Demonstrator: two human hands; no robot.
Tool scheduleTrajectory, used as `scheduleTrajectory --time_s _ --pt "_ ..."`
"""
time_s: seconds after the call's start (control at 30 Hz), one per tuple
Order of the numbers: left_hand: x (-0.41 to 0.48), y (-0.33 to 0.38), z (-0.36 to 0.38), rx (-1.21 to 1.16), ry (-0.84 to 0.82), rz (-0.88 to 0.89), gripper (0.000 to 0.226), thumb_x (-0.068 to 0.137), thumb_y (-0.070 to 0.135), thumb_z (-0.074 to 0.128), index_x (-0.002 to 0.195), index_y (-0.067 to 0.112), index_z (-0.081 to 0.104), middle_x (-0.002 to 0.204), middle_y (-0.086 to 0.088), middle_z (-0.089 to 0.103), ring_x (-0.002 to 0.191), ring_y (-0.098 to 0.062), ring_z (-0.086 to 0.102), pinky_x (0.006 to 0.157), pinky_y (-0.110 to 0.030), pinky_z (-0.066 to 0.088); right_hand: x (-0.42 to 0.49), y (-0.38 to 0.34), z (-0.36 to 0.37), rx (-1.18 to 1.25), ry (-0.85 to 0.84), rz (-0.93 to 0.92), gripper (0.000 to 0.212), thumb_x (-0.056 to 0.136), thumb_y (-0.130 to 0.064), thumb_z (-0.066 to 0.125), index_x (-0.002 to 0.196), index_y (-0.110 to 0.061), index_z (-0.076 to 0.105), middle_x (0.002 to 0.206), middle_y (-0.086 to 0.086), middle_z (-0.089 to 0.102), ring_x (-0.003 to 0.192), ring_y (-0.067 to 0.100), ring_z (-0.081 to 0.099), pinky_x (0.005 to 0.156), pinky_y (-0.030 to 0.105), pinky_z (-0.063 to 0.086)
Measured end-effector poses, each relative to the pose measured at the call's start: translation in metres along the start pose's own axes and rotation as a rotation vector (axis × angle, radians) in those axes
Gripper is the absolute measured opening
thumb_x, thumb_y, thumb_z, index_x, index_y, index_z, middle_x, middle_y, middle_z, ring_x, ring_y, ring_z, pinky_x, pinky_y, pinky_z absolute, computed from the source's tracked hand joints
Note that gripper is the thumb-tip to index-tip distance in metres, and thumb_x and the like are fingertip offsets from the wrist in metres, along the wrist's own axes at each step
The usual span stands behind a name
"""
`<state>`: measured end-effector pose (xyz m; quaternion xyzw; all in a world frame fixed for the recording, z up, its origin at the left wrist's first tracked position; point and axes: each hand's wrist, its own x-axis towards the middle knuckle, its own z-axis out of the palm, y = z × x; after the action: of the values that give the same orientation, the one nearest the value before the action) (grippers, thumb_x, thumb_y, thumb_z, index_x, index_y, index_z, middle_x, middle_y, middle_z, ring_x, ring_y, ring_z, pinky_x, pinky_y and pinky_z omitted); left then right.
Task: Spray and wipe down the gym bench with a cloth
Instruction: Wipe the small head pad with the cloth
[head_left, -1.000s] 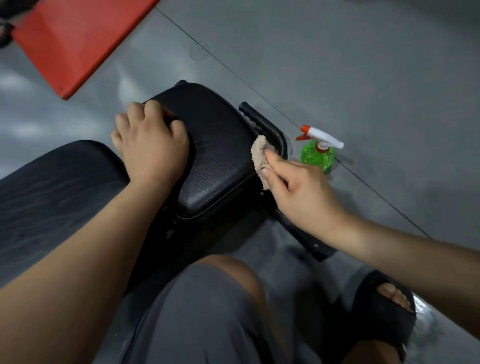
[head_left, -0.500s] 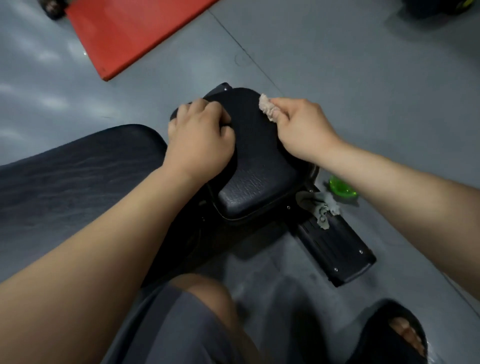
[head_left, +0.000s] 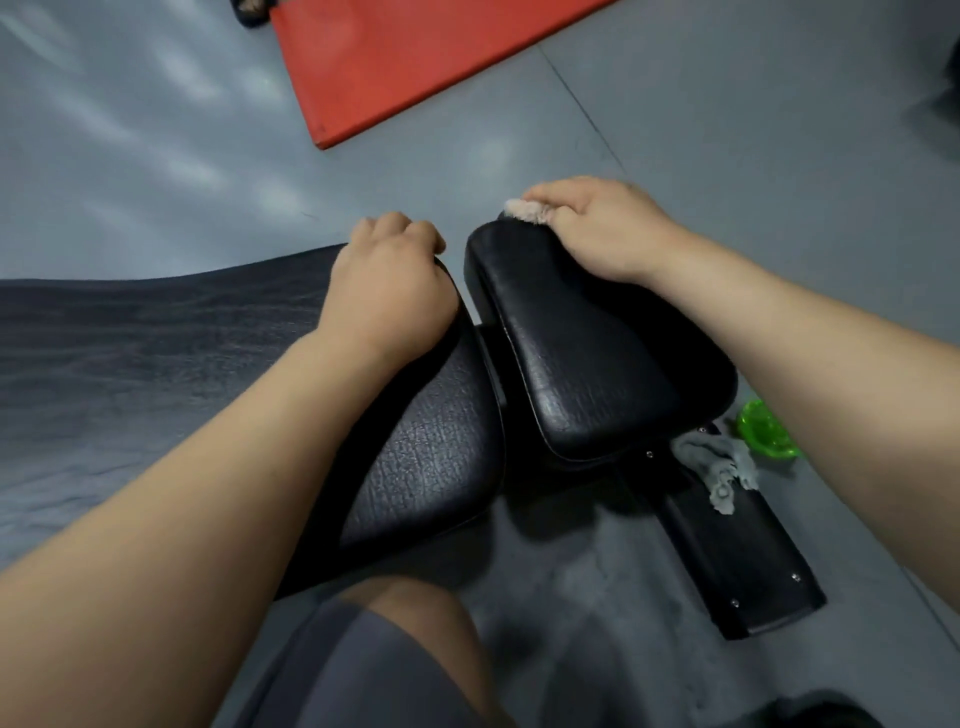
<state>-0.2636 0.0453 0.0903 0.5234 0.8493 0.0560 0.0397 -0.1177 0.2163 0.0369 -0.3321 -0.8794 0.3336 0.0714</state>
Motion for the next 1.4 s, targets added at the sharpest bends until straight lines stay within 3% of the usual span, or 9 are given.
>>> scheduleTrajectory --time_s 0.17,0.3,0.4,0.5,0.63,0.8,0.9,1.1,1.4 --pt "-0.003 -0.006 0.000 -0.010 0.004 0.009 0.047 0.093 0.010 0.039 0.134 0.012 0.061 0.136 -0.011 0.055 0.129 -0.032 0.041 0.108 -0.039 0.034 0.001 -0.023 0.009 -0.077 -0.063 -0.202 0.037 0.102 -0.031 0.040 0.134 -0.043 0.056 0.135 -0.012 0.061 0.129 0.015 0.052 0.110 0.036 0.040" --pt "-0.002 -0.006 0.001 -0.007 0.002 0.005 0.048 0.092 0.009 0.040 0.137 0.009 0.057 0.137 -0.011 0.053 0.130 -0.031 0.040 0.105 -0.036 0.033 -0.019 -0.017 0.009 -0.127 -0.030 -0.379 0.045 0.098 -0.013 0.048 0.137 -0.032 0.062 0.148 -0.006 0.054 0.144 0.008 0.039 0.117 0.012 0.019" --pt "-0.002 -0.008 0.002 -0.013 0.004 0.006 0.047 0.093 0.009 0.041 0.136 0.007 0.057 0.137 -0.013 0.054 0.130 -0.032 0.041 0.105 -0.035 0.032 -0.029 -0.020 0.013 -0.213 -0.059 -0.551 0.045 0.094 -0.012 0.043 0.134 -0.020 0.063 0.143 0.000 0.058 0.143 0.023 0.042 0.122 0.035 0.028" --pt "-0.004 -0.011 0.003 -0.008 0.010 0.022 0.047 0.093 0.009 0.041 0.136 0.007 0.058 0.137 -0.013 0.054 0.129 -0.033 0.041 0.105 -0.035 0.032 -0.045 -0.031 0.016 -0.252 -0.064 -0.621 0.036 0.094 -0.013 0.043 0.124 -0.019 0.062 0.126 -0.007 0.060 0.119 0.027 0.049 0.105 0.042 0.043" --pt "-0.006 -0.012 0.003 -0.001 0.016 0.033 0.048 0.094 0.011 0.041 0.139 0.009 0.057 0.139 -0.011 0.054 0.130 -0.031 0.041 0.105 -0.035 0.033 -0.060 -0.042 0.011 -0.101 -0.105 -0.598 0.038 0.086 -0.010 0.058 0.122 -0.017 0.056 0.105 -0.016 0.054 0.107 0.017 0.049 0.092 0.030 0.046" --pt "-0.006 -0.014 0.004 0.015 0.027 0.042 0.047 0.094 0.010 0.042 0.137 0.009 0.058 0.137 -0.010 0.055 0.128 -0.031 0.043 0.104 -0.034 0.033 -0.068 -0.040 0.008 -0.250 -0.162 -0.602 0.033 0.089 -0.040 0.054 0.118 -0.031 0.066 0.119 -0.018 0.060 0.117 0.017 0.044 0.102 0.043 0.037" --pt "-0.006 -0.014 0.006 0.021 0.032 0.042 0.046 0.094 0.011 0.042 0.137 0.009 0.059 0.136 -0.010 0.055 0.127 -0.030 0.043 0.103 -0.034 0.033 -0.065 -0.044 0.012 -0.274 -0.108 -0.512 0.033 0.090 -0.033 0.060 0.121 -0.030 0.052 0.114 -0.018 0.060 0.126 0.015 0.039 0.107 0.049 0.030" --pt "-0.007 -0.010 0.005 0.022 0.039 0.029 0.043 0.095 0.013 0.043 0.135 0.009 0.059 0.135 -0.011 0.055 0.126 -0.031 0.043 0.100 -0.036 0.034 -0.051 -0.061 0.025 -0.307 -0.106 -0.406 0.009 0.084 -0.033 0.051 0.085 -0.030 0.043 0.076 -0.016 0.056 0.138 0.025 0.033 0.106 0.047 0.019" --pt "-0.009 -0.007 0.005 0.057 0.048 0.029 0.042 0.094 0.012 0.042 0.132 0.006 0.058 0.132 -0.013 0.056 0.125 -0.033 0.044 0.104 -0.036 0.033 -0.093 -0.057 0.019 -0.204 -0.248 -0.622 0.029 0.076 -0.032 0.057 0.062 -0.028 0.033 0.061 -0.013 0.044 0.094 0.009 0.041 0.096 0.032 0.034"
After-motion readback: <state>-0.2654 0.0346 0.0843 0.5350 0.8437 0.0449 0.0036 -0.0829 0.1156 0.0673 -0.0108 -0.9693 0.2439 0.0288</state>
